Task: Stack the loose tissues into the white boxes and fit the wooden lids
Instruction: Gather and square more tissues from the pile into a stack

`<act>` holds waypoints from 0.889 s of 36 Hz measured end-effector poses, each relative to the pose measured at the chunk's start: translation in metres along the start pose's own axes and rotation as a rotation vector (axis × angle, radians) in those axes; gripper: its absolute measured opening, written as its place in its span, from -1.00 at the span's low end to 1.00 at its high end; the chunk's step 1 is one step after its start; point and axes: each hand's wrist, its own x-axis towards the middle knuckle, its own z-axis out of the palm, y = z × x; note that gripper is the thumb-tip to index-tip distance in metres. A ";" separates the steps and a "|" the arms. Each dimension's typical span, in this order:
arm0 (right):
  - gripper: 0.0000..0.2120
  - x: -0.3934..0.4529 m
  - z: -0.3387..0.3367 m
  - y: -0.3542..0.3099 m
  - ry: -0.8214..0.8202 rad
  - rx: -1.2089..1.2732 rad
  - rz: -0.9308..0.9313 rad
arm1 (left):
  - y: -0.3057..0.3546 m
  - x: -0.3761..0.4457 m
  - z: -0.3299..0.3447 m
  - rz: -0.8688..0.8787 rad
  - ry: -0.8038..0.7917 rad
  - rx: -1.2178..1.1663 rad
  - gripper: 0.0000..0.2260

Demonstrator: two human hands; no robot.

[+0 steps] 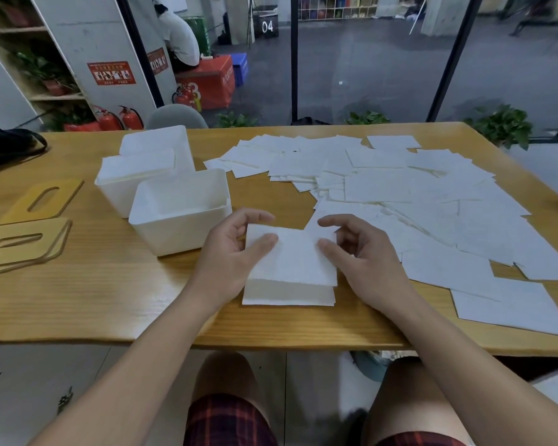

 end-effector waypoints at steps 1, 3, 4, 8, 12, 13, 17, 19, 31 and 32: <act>-0.79 0.000 -0.001 0.000 0.005 0.026 0.014 | -0.003 -0.002 -0.001 0.003 0.022 0.085 -0.85; -0.80 0.000 -0.003 0.001 0.011 0.037 0.046 | -0.009 -0.008 -0.003 -0.013 0.050 0.196 -0.89; -0.80 -0.001 -0.002 0.001 0.008 0.016 0.056 | -0.011 -0.011 -0.003 -0.023 0.061 0.221 -0.90; -0.77 -0.008 0.004 0.000 -0.018 -0.135 0.063 | -0.011 -0.016 -0.003 -0.034 0.084 0.343 -0.90; -0.72 -0.012 0.011 -0.001 0.001 -0.273 0.077 | -0.013 -0.017 -0.003 -0.021 0.102 0.520 -0.89; -0.70 -0.013 0.012 -0.001 0.003 -0.329 0.073 | -0.014 -0.017 -0.003 -0.025 0.104 0.565 -0.88; -0.64 -0.017 0.010 -0.002 0.020 -0.504 0.030 | -0.017 -0.018 -0.001 -0.007 0.080 0.692 -0.86; -0.68 -0.018 0.004 -0.002 0.068 -0.535 0.008 | -0.017 -0.018 0.000 0.019 0.064 0.736 -0.89; -0.85 -0.015 -0.037 0.017 0.073 -0.668 -0.057 | -0.011 -0.012 0.020 0.073 -0.171 0.760 -0.75; -0.87 -0.015 -0.037 0.018 0.075 -0.670 -0.069 | -0.011 -0.011 0.023 0.073 -0.166 0.769 -0.75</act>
